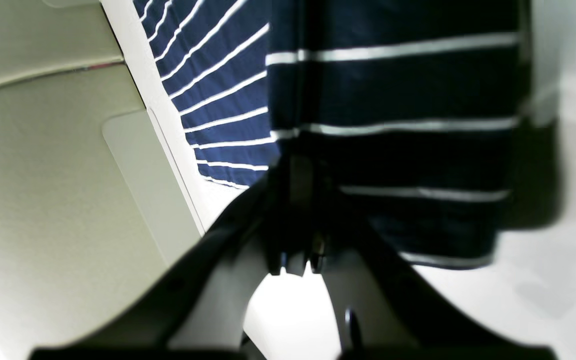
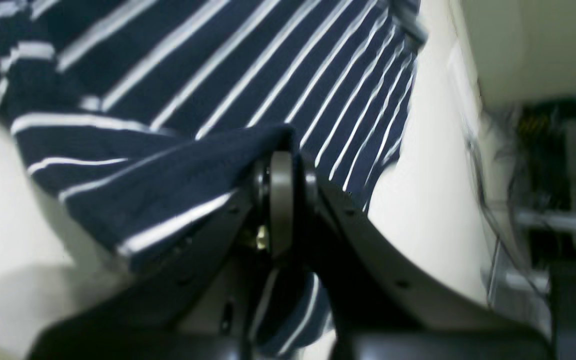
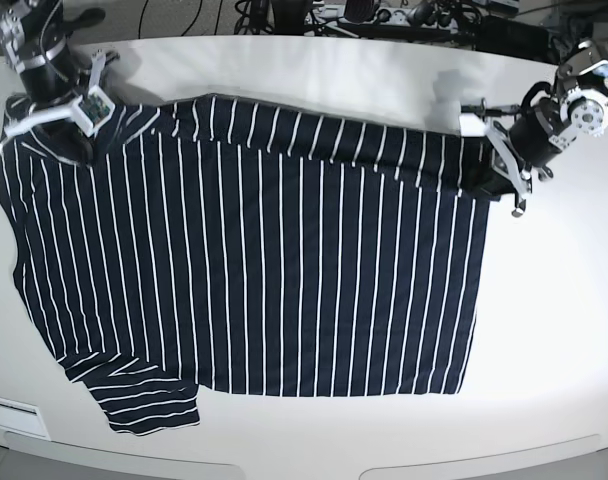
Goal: Fold the T-shirt properly
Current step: 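Pull the grasped collar edge with both grippers, folding it over the shirt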
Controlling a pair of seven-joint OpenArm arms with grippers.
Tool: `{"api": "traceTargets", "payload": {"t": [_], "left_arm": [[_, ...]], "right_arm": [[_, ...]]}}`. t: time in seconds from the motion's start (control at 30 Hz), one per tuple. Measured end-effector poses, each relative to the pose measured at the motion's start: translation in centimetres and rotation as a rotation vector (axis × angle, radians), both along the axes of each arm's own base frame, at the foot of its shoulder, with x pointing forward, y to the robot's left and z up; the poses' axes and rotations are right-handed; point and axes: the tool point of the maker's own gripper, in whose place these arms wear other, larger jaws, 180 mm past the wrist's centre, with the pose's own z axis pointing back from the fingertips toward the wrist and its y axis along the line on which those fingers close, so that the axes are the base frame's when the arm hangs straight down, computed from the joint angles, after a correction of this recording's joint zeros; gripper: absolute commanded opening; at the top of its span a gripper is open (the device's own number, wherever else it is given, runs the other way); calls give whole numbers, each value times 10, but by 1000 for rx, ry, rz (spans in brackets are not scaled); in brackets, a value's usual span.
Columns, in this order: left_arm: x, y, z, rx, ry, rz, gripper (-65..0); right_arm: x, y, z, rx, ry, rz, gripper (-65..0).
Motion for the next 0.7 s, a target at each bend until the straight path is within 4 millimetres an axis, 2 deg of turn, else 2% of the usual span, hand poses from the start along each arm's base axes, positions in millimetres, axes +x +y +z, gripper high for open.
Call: {"api": "traceTargets", "payload": {"t": [0.17, 0.27, 0.5, 0.7], "left_arm": [[42, 9, 9, -6, -86, 43, -650], [56, 23, 11, 22, -117, 80, -650], [67, 11, 20, -58, -164, 97, -650], [65, 3, 16, -78, -150, 88, -650]], "right_arm": [[33, -14, -7, 21, 6, 13, -650], [48, -20, -5, 42, -3, 13, -650], [79, -19, 2, 155, -18, 27, -650], [90, -13, 5, 159, -8, 79, -650]]}}
